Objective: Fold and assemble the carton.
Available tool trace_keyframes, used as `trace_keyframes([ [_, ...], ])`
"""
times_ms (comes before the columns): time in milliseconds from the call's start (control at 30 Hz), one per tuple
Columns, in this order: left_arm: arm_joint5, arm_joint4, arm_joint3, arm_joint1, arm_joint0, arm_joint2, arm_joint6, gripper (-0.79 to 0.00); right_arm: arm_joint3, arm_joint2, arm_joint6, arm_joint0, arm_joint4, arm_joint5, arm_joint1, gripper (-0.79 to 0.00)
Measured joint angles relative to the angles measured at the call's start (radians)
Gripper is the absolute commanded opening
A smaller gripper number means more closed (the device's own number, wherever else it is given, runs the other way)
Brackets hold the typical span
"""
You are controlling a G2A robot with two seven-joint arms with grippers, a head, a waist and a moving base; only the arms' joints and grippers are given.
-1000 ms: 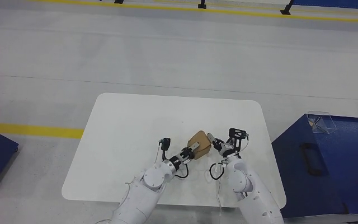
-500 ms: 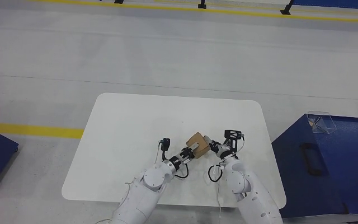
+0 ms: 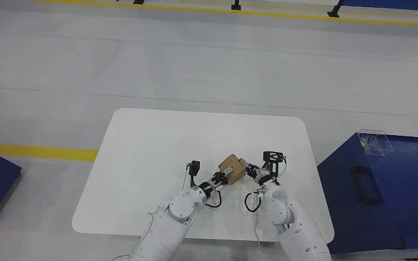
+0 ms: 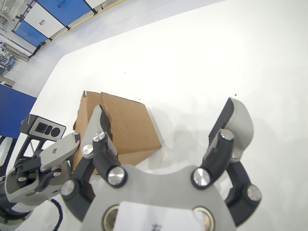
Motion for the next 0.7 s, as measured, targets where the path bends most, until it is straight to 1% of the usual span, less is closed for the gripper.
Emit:
trace_keyframes([
  [133,0.011,0.002,-0.003,-0.001,0.001,0.006,0.01,-0.332,0.006,-0.004,0.003,0.001,-0.003,0.002,-0.001,0.0],
  [333,0.036,0.019,0.0,-0.004,-0.004,0.019,0.024,-0.317,0.023,-0.002,0.003,0.012,0.001,0.012,-0.002,0.0],
  [433,0.045,0.024,0.001,-0.005,-0.006,0.025,0.032,-0.299,0.026,0.01,0.002,0.018,0.021,0.018,-0.002,0.0],
  [500,0.047,0.025,0.001,-0.005,-0.007,0.026,0.036,-0.302,0.023,0.02,-0.001,0.021,0.04,0.025,-0.002,0.0],
  [567,0.05,0.024,0.0,-0.005,-0.008,0.026,0.038,-0.256,0.012,0.027,-0.004,0.019,0.06,0.025,-0.003,0.0],
  [700,0.048,0.021,-0.004,-0.005,-0.008,0.026,0.039,-0.228,-0.025,0.035,-0.006,0.0,0.098,-0.003,-0.003,0.0],
])
